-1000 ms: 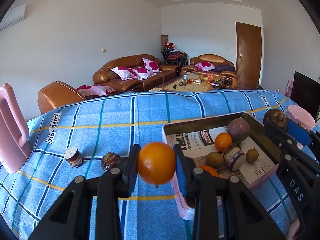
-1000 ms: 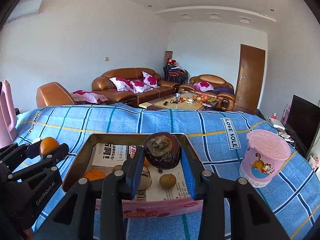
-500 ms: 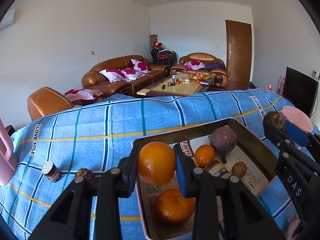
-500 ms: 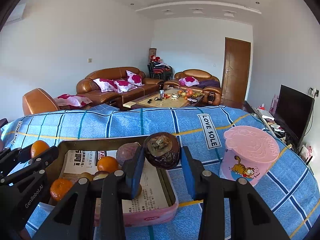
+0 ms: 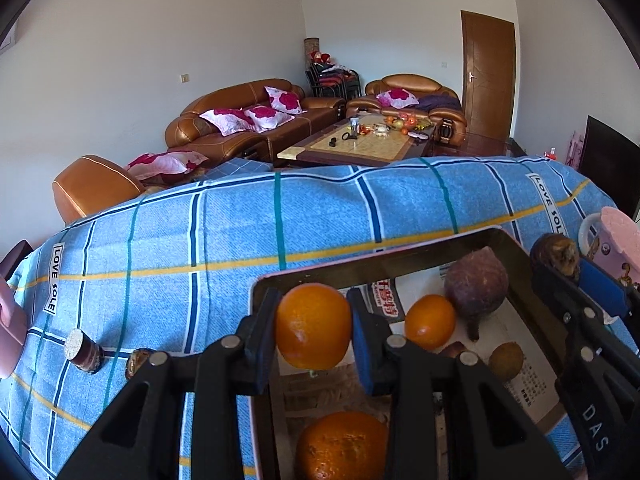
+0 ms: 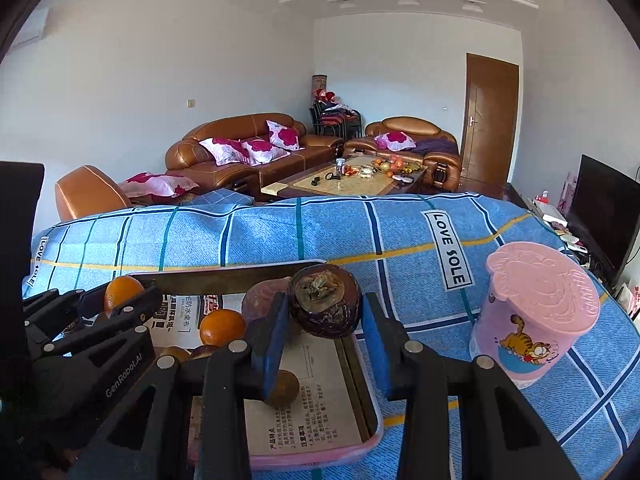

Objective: Organize fruits
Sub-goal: 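Lower the orange into the tin box and open the left tool while the right tool releases the brown fruit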

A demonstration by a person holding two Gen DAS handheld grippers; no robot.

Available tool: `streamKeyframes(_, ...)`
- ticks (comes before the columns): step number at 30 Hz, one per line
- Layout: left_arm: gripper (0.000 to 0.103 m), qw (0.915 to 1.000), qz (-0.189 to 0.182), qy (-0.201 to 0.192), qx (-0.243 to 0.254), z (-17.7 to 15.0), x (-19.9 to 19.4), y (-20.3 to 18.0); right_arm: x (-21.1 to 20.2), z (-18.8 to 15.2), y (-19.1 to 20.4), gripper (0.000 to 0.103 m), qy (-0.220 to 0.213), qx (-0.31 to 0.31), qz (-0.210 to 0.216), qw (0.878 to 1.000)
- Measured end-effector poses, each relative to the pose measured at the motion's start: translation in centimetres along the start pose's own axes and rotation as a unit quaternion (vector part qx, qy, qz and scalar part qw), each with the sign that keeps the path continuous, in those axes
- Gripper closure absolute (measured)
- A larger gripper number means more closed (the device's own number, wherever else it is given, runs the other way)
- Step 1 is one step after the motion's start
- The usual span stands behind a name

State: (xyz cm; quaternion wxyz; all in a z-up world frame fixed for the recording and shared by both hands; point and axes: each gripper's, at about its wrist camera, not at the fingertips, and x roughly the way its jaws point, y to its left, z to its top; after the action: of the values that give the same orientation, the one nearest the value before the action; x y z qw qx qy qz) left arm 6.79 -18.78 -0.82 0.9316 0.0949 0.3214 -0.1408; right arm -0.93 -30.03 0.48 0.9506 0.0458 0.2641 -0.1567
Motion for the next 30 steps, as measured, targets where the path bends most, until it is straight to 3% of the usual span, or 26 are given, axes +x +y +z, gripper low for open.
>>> streamKeyframes(7, 0.068, 0.9997, 0.015, 0.014, 0.011, -0.4, 0.7, -0.1, 0.9, 0.0, 1.0, 0.064, 0.022, -0.015, 0.025, 0.999)
streamKeyframes(17, 0.068, 0.9998, 0.006, 0.014, 0.013, -0.5, 0.4, 0.1, 1.6, -0.3, 1.5, 0.063, 0.056, -0.019, 0.059, 0.997)
streamKeyframes(28, 0.067, 0.9998, -0.004, 0.014, 0.012, -0.3, 0.4, 0.4, 1.7, -0.5, 1.5, 0.062, 0.058, -0.013, 0.089, 0.994)
streamKeyframes(30, 0.065, 0.9999, -0.004, 0.011, 0.009, -0.3, 0.2, 0.5, 1.2, -0.5, 1.4, 0.054, 0.046, -0.008, 0.087, 0.995)
